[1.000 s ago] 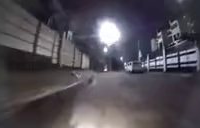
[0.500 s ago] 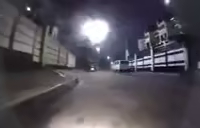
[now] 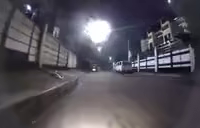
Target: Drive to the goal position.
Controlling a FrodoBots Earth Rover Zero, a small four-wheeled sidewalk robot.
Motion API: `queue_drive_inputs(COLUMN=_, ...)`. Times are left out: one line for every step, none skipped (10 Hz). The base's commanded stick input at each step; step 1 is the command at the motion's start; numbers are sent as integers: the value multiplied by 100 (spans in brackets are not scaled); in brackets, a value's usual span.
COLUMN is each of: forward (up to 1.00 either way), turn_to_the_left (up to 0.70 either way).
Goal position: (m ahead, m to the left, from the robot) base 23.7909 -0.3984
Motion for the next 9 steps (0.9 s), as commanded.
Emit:
queue_drive_inputs(forward=85, turn_to_the_left=3)
queue_drive_inputs(forward=85, turn_to_the_left=3)
queue_drive_inputs(forward=85, turn_to_the_left=3)
queue_drive_inputs(forward=85, turn_to_the_left=3)
queue_drive_inputs(forward=85, turn_to_the_left=-1)
queue_drive_inputs(forward=85, turn_to_the_left=-21)
queue_drive_inputs(forward=85, turn_to_the_left=-31)
queue_drive_inputs(forward=85, turn_to_the_left=-31)
queue_drive_inputs(forward=85, turn_to_the_left=-31)
